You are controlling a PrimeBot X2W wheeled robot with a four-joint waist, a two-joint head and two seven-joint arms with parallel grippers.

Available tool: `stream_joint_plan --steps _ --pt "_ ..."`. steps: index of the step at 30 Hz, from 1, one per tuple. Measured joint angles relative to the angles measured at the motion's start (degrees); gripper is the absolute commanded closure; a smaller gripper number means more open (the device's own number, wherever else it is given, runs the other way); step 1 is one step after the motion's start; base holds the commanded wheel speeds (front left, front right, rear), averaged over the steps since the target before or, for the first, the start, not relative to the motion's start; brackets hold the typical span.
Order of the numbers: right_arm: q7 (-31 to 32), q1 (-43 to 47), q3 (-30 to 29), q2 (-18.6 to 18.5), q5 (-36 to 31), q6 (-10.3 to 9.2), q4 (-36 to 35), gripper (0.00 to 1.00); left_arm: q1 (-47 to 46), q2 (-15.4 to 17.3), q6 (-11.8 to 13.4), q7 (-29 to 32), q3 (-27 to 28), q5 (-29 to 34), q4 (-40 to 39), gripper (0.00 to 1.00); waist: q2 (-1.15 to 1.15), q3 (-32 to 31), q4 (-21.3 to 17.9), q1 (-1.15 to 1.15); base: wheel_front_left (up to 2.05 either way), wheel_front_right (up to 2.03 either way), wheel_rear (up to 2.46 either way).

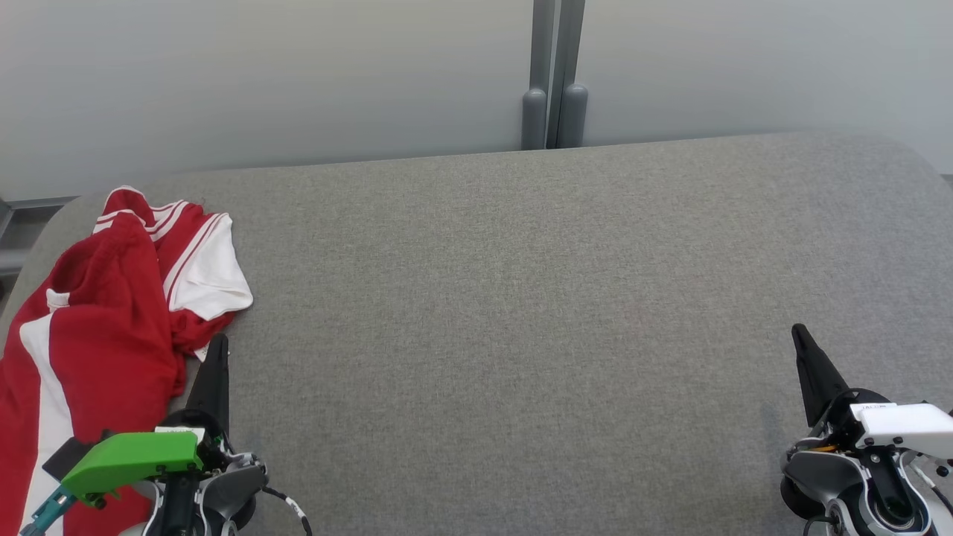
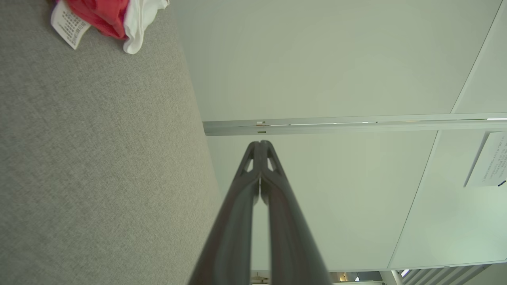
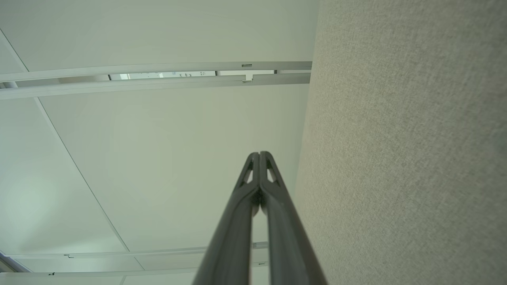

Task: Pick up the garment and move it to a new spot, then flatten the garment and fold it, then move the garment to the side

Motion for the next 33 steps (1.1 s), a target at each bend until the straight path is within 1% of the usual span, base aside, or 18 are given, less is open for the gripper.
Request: stream_joint_plan --steps 9,10,15,23,30,33 --pt "0.00 0.00 0.00 0.00 -0.01 0.00 0.00 1.00 0.00 0.00 0.00 0.00 0.00 0.01 0.00 1.00 0.00 0.00 0.00 0.00 0.00 0.00 0.00" --pt "0.00 0.00 0.00 0.00 0.00 0.00 0.00 0.00 0.00 0.00 0.00 0.00 0.00 0.01 0.00 0.00 0.00 0.00 0.00 0.00 0.00 0.00 0.00" --pt "-0.42 2.18 0.68 0.81 -0.09 -0.02 2.40 0.00 2.53 -0.30 0.03 -0.35 -0.43 0.03 2.03 0.00 0.00 0.00 0.00 0.00 0.00 0.00 0.00" --pt "-2.91 2.18 3.14 0.79 -1.89 -0.02 2.25 0.00 3.46 -0.34 0.04 -2.37 -1.63 1.08 0.16 0.00 0.00 -0.03 0.03 0.00 0.00 0.00 0.00" --pt "-4.93 2.18 4.37 0.76 -5.46 -0.02 1.60 0.00 4.31 -0.34 0.04 -4.05 -1.89 5.15 -1.51 0.00 0.00 -0.13 0.05 0.00 0.00 0.00 0.00" --pt "-5.72 2.19 4.67 0.75 -8.20 -0.02 1.00 0.00 4.38 -0.33 0.12 -4.64 -1.96 8.13 -2.36 0.00 0.00 -0.18 0.07 0.00 0.00 0.00 0.00"
